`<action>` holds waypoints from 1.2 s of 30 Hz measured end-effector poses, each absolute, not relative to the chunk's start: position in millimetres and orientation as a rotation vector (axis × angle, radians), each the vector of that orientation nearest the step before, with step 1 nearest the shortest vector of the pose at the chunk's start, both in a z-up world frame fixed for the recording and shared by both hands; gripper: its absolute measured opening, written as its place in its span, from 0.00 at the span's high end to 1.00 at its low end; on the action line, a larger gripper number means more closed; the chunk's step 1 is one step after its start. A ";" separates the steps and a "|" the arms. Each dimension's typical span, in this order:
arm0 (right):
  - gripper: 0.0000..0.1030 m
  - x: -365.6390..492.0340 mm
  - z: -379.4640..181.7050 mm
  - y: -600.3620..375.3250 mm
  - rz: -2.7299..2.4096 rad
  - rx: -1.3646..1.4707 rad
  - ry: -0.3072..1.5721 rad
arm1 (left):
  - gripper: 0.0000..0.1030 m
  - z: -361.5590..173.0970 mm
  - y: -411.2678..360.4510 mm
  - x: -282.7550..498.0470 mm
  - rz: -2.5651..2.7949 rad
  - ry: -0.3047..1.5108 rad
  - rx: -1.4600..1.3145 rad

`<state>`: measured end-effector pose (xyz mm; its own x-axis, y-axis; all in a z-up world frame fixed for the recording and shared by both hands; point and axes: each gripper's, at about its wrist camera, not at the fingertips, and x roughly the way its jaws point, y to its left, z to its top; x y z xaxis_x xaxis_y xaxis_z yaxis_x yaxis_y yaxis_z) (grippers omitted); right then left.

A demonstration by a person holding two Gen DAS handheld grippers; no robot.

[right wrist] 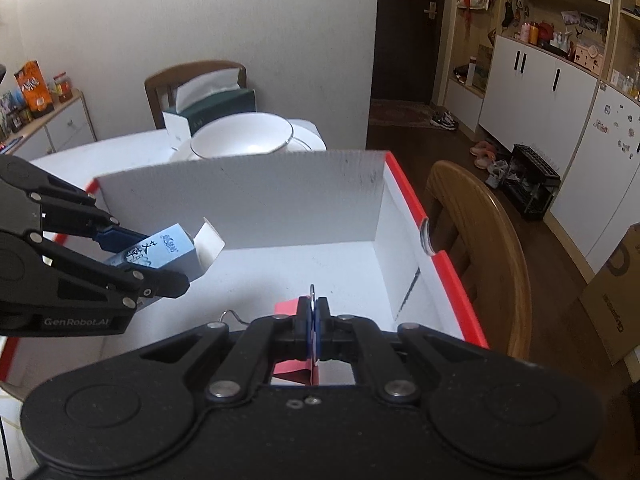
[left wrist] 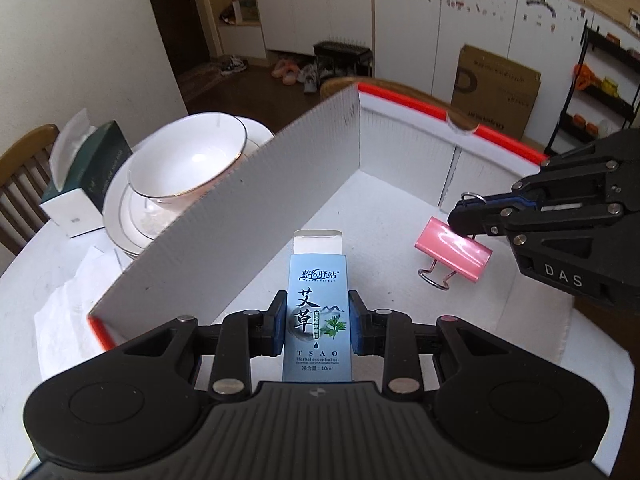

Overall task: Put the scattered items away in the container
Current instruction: 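Carry the oil box and pink clip with both tools over the red box, then open both tools to drop the oil box and clip into the box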

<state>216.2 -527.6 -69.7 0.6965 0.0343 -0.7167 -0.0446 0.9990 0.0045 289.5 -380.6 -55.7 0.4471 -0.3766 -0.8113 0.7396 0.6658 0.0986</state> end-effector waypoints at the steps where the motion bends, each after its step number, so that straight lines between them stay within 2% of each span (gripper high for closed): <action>1: 1.00 217.9 -71.7 -527.1 0.045 -0.022 0.808 | 0.72 -58.6 -383.1 291.0 -0.726 0.863 0.491; 24: 0.99 239.2 -91.0 -514.4 0.104 -0.086 0.957 | 0.72 -100.1 -410.4 313.8 -0.709 1.159 0.616; 27: 0.97 240.4 -90.7 -513.2 0.114 -0.085 0.971 | 0.72 -102.4 -411.7 312.6 -0.718 1.179 0.639; 31: 0.88 245.6 -90.5 -512.4 0.114 -0.081 0.982 | 0.72 -102.0 -411.1 311.7 -0.726 1.193 0.652; 32: 0.87 246.0 -90.2 -512.5 0.116 -0.080 0.982 | 0.71 -101.8 -410.5 311.3 -0.727 1.195 0.655; 33: 0.87 245.9 -90.3 -512.9 0.117 -0.077 0.983 | 0.64 -101.6 -409.8 310.6 -0.724 1.196 0.659; 34: 0.87 246.0 -89.9 -513.3 0.118 -0.075 0.984 | 0.56 -101.9 -409.1 309.8 -0.717 1.199 0.665; 35: 0.86 245.8 -89.4 -513.6 0.124 -0.073 0.986 | 0.40 -101.8 -407.8 308.1 -0.710 1.194 0.671; 36: 0.85 244.7 -89.1 -513.7 0.129 -0.072 0.988 | 0.35 -100.6 -406.2 305.8 -0.709 1.179 0.675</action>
